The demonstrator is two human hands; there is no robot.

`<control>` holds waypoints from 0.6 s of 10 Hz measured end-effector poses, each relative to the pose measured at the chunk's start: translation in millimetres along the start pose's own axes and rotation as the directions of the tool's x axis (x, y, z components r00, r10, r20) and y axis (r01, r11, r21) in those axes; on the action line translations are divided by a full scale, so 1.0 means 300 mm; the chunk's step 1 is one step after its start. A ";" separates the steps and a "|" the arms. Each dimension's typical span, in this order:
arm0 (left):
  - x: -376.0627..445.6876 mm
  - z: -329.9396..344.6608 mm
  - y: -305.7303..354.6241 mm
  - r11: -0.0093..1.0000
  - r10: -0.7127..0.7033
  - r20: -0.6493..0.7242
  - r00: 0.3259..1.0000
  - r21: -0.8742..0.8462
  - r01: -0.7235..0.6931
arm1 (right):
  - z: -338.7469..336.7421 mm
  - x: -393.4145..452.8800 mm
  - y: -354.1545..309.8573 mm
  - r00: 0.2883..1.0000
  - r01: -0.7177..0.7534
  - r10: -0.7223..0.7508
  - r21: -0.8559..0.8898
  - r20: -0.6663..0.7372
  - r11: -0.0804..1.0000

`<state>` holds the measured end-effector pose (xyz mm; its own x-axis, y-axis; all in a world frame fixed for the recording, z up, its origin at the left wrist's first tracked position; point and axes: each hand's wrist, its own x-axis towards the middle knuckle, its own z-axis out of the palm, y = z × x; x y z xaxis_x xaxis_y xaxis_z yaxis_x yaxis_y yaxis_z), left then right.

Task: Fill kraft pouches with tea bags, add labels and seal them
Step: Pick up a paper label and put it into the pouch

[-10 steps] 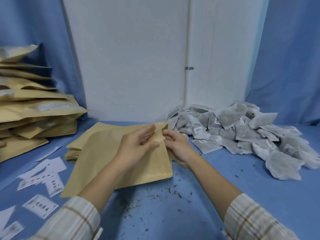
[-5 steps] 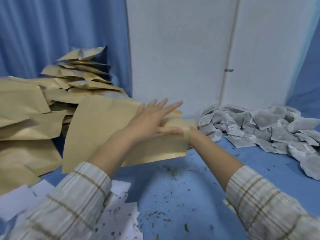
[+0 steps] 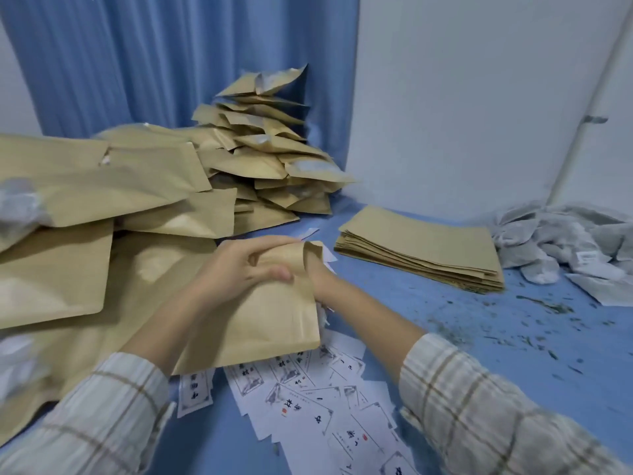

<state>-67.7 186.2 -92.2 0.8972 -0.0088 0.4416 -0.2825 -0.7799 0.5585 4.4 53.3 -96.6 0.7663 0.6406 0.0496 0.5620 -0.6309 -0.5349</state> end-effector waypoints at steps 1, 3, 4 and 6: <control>0.008 0.013 -0.041 1.000 0.007 0.002 1.000 0.008 -0.007 | 0.032 -0.002 0.051 1.000 -0.023 0.020 0.298 0.013 0.954; 0.024 0.093 -0.030 0.999 0.042 0.204 0.978 -0.024 -0.038 | 0.009 -0.104 0.033 0.951 -0.184 0.184 -0.021 0.249 0.983; 0.021 0.085 -0.039 0.999 0.036 0.254 0.967 0.016 -0.041 | 0.052 -0.075 0.055 0.965 -0.071 0.056 0.050 0.256 0.996; 0.026 0.055 -0.079 0.999 0.011 0.207 0.978 0.039 -0.019 | -0.017 -0.150 0.273 0.993 0.118 -0.117 0.063 -0.021 0.991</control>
<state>-48.5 194.3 -113.4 0.9450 -0.1467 0.2924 -0.2863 -0.8035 0.5220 17.5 -29.5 -138.2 0.7016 0.7007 0.1294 0.6277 -0.5217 -0.5778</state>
